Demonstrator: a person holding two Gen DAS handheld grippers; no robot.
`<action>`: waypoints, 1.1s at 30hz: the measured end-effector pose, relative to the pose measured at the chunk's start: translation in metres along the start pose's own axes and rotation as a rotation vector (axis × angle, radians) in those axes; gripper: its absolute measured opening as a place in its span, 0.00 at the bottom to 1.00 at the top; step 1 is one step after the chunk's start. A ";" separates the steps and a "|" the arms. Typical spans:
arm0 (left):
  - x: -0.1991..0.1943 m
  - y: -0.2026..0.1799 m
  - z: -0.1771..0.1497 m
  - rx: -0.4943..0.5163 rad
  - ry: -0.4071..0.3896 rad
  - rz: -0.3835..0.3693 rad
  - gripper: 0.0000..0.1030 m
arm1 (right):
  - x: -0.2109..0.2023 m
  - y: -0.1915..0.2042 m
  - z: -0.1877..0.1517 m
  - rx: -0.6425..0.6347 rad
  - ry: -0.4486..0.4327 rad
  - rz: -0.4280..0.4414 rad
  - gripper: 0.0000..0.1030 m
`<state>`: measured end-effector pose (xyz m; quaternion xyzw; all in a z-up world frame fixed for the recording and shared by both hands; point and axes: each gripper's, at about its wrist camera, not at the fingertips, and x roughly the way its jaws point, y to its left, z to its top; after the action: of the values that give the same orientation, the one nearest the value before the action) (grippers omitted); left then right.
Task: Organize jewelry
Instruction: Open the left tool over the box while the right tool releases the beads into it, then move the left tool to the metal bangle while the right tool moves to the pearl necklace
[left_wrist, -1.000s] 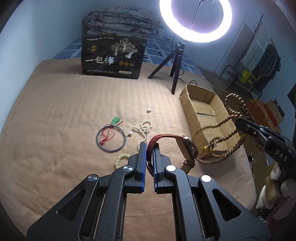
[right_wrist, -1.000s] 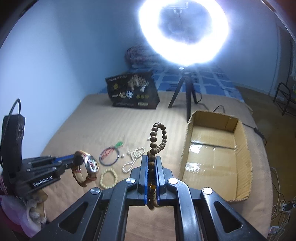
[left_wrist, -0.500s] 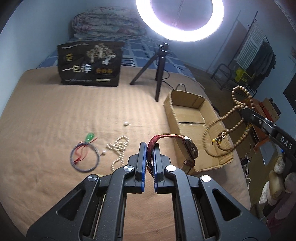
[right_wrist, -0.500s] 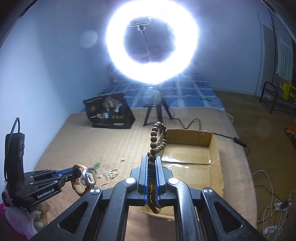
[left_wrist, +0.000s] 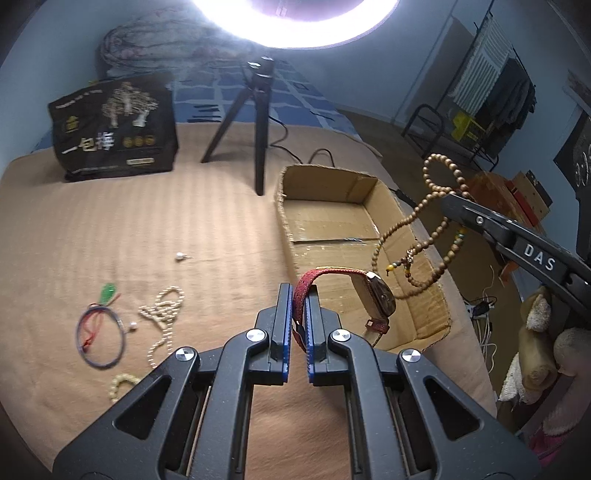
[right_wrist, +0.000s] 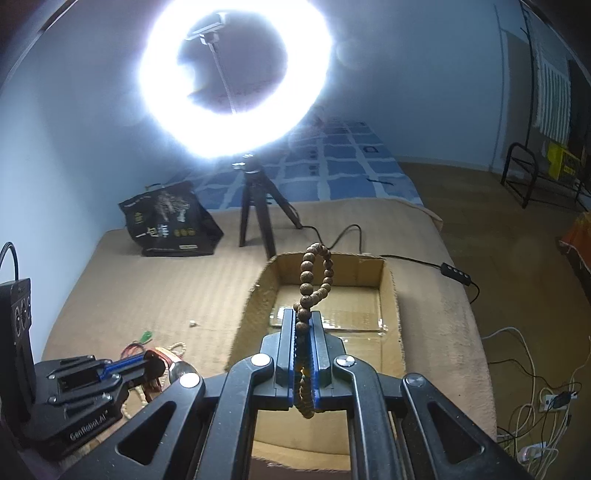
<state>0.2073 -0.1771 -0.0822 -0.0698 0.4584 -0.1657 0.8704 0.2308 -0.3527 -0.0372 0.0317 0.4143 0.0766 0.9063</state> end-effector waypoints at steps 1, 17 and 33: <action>0.003 -0.003 0.000 0.003 0.004 -0.001 0.04 | 0.002 -0.002 0.000 0.003 0.004 -0.001 0.04; 0.042 -0.030 -0.001 0.036 0.059 -0.024 0.05 | 0.037 -0.037 -0.009 0.060 0.080 -0.015 0.04; 0.031 -0.033 -0.004 0.077 0.025 0.001 0.40 | 0.031 -0.038 -0.011 0.071 0.060 -0.071 0.67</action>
<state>0.2125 -0.2184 -0.0996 -0.0340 0.4627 -0.1837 0.8666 0.2468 -0.3856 -0.0720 0.0468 0.4446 0.0306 0.8940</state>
